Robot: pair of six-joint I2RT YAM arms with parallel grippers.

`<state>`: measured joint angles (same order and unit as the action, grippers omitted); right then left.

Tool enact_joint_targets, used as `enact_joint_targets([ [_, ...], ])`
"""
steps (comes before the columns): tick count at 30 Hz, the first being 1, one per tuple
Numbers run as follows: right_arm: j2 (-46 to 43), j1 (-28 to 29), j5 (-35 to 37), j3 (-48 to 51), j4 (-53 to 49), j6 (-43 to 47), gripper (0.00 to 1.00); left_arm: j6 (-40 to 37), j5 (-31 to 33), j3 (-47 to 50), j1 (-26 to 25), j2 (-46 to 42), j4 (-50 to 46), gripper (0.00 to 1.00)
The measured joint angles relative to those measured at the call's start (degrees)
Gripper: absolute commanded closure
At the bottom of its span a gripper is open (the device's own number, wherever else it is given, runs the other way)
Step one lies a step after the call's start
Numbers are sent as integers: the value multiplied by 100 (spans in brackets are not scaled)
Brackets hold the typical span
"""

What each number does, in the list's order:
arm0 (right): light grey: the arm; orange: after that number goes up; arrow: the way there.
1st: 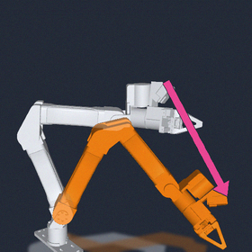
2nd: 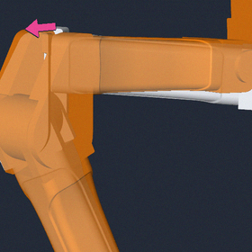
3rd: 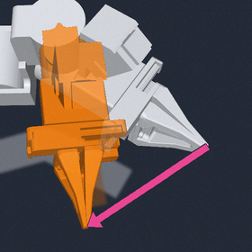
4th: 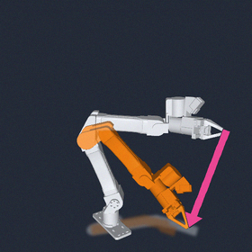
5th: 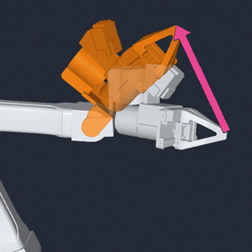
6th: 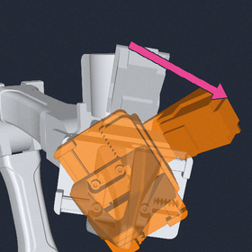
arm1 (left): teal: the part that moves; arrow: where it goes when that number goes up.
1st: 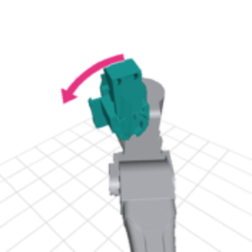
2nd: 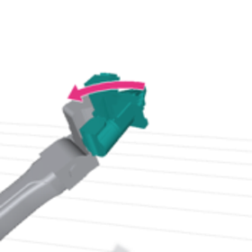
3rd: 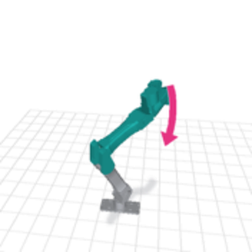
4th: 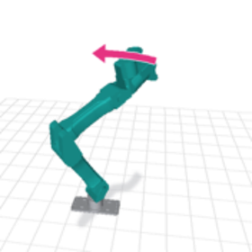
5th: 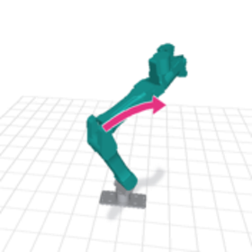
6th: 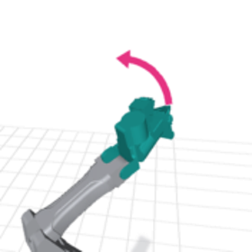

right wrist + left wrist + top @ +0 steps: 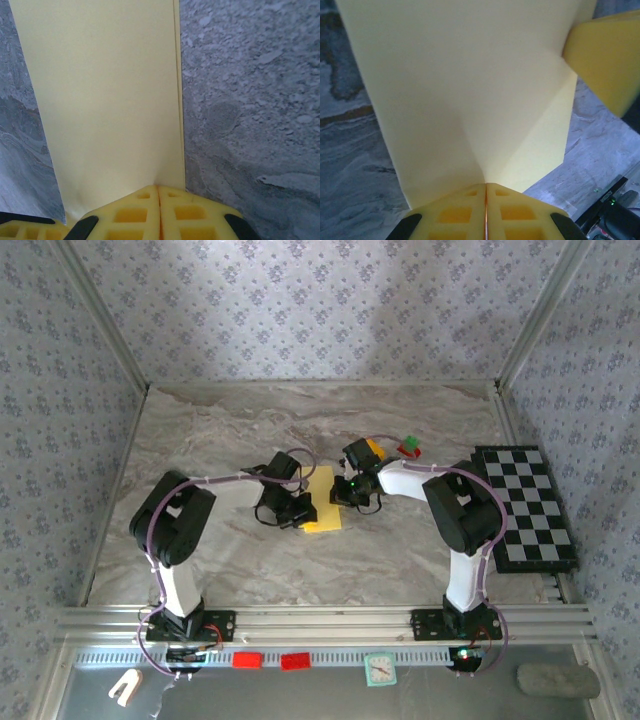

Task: Fold a paper plane with a square sheet of paper (pick it up from the middle)
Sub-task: First fold the square sheet of paper in half at the center of the table.

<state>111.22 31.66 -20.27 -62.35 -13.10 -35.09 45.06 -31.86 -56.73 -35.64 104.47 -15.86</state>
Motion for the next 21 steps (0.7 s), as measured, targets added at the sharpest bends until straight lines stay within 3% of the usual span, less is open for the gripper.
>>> enact_joint_targets([
  [21, 0, -4, -7, 0, 0, 0, 92, -297, 15, 922, 245, -640, 179, 91],
])
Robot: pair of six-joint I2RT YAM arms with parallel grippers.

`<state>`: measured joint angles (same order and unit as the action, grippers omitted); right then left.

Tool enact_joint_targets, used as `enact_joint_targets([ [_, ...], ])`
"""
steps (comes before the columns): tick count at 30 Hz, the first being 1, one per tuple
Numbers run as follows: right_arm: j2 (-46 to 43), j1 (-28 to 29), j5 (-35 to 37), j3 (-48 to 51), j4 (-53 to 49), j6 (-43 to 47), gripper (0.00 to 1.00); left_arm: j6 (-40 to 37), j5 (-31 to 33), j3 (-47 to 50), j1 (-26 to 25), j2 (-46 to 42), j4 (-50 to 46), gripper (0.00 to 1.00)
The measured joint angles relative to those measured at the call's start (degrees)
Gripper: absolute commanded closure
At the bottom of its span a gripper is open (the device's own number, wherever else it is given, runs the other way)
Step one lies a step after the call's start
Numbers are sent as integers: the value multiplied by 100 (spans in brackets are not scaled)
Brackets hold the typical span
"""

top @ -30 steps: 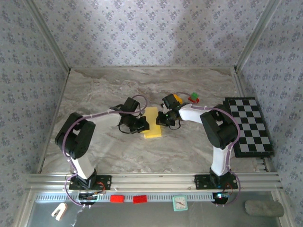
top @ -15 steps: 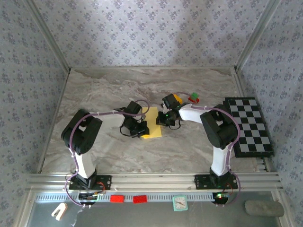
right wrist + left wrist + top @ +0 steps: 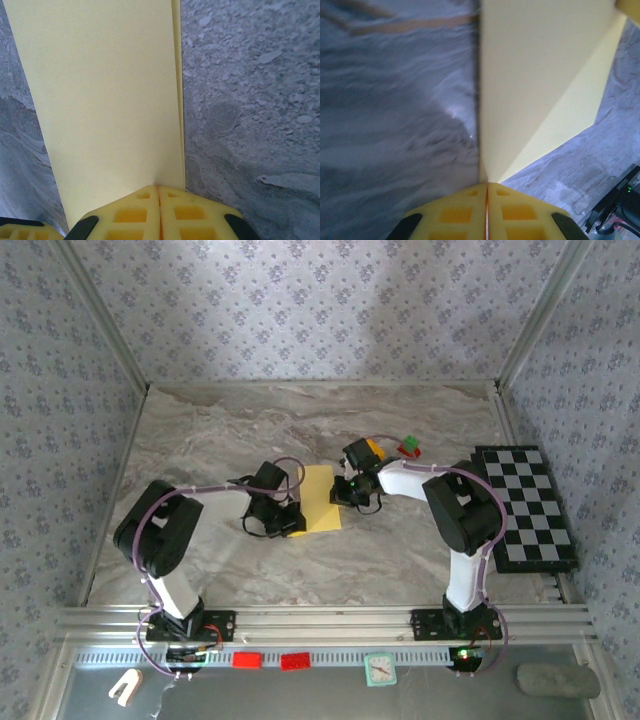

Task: Fold a paper plane with a square sheet of paper (pick it up from the middle)
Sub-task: First fold the square sheet of paper in half at the center of the table.

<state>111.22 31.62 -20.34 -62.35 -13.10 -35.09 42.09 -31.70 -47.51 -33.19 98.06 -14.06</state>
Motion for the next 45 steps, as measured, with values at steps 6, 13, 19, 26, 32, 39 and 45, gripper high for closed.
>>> enact_joint_targets([
  [6, -61, 9, -44, -37, -50, -140, 91, 98, 267, -109, 127, -385, -487, 87],
  [13, -118, 68, 83, -505, -708, -522, 87, 678, 476, -535, 138, -538, 83, 66],
  [19, -260, 9, 94, -726, -1010, -678, 77, 1427, 496, -549, 131, -264, 844, 62],
  [26, -1071, -450, -33, 118, -627, -837, 62, 1906, 470, -903, 127, 466, 1305, 65],
  [32, -1519, -713, -28, 719, -476, -800, 53, 1908, 476, -1309, 127, 918, 1357, 64],
  [39, -1808, -710, -94, 1008, -380, -798, 50, 1904, 570, -1342, 144, 1137, 1294, 63],
  [45, -2002, -619, -354, 1370, -273, -852, 47, 1904, 595, -1342, 160, 1147, 1285, 61],
])
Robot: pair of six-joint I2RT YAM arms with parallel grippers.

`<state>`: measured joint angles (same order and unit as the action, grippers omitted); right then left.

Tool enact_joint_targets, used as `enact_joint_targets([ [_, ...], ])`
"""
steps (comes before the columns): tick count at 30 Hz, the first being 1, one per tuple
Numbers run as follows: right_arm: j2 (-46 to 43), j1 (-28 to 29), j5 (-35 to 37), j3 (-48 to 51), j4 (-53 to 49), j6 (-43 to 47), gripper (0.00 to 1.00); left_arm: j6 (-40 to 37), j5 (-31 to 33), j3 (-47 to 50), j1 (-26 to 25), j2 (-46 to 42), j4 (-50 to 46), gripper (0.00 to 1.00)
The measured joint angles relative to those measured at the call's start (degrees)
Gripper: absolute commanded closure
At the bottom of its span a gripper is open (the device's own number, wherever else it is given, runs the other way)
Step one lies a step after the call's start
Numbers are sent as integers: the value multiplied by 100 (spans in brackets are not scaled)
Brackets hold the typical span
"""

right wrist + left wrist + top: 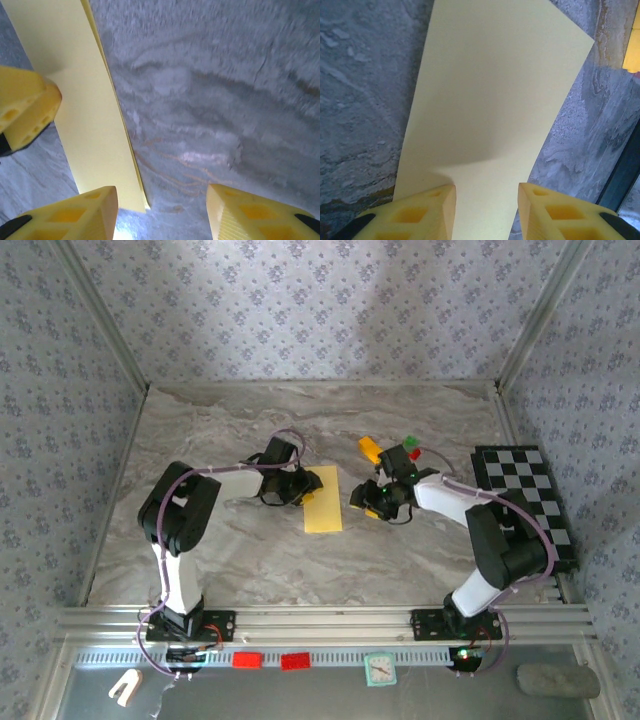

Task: Fold a paper plane with a square sheet of paper (pick it up from the middle)
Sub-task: Fold the triangle a second time at the center of the table.

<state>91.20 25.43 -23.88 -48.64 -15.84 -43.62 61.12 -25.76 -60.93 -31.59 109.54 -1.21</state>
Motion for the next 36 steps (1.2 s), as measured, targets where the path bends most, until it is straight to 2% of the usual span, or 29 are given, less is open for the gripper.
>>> enact_joint_targets([
  [10, -90, 514, -404, 321, 461, -452, 47, 74, 33, 173, 0, -48, 251, 61],
  [17, 234, 787, -448, 317, 664, -682, 52, 199, 9, 302, 11, -81, 496, 61],
  [36, 407, 793, -452, 221, 857, -743, 65, 304, -17, 433, 11, -114, 732, 61],
])
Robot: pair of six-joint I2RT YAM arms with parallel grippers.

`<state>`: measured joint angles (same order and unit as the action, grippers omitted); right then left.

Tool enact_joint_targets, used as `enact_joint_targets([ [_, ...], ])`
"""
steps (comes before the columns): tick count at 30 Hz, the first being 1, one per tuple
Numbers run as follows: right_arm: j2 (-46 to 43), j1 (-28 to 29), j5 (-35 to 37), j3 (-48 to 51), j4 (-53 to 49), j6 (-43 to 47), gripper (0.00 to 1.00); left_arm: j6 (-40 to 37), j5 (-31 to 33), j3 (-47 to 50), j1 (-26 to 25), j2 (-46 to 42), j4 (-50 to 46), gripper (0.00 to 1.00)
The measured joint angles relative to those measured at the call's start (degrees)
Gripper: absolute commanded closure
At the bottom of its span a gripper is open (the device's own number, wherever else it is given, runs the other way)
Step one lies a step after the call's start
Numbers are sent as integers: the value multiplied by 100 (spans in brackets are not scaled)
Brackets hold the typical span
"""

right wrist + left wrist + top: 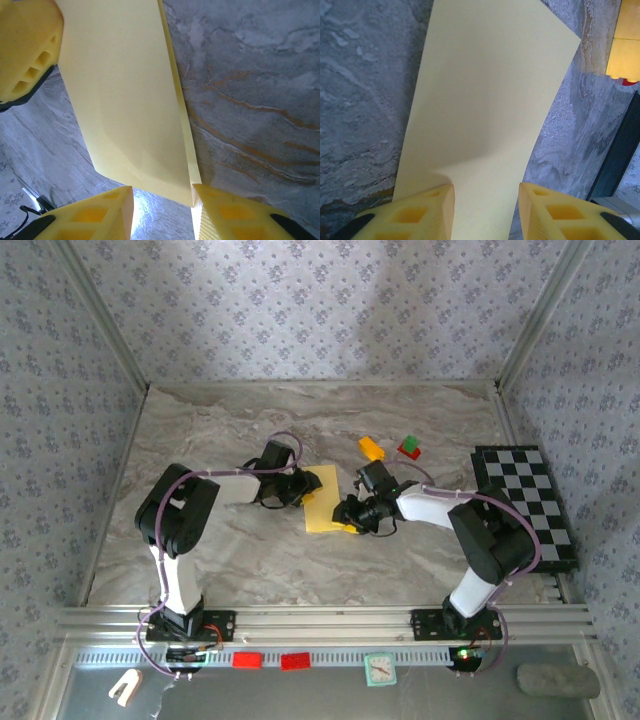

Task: Fold a paper plane with a square sheet of paper (pick it up from the middle)
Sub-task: Fold the triangle a second time at the center of the table.

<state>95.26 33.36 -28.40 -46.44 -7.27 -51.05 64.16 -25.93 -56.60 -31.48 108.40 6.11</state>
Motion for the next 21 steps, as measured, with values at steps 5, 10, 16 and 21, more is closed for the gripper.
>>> enact_joint_targets([
  [5, 0, -39, -101, 0, 188, -15, 70, 0, -7, -2, 0, 0, 0, 61],
  [10, 0, -136, -190, 2, 380, -125, 72, -2, -17, -2, 0, 0, -4, 60],
  [16, 20, -186, -299, 0, 431, -234, 74, -2, -20, -35, 0, 0, -44, 60],
  [21, 79, -201, -341, 0, 411, -275, 78, -2, -22, -52, 0, 0, -76, 61],
])
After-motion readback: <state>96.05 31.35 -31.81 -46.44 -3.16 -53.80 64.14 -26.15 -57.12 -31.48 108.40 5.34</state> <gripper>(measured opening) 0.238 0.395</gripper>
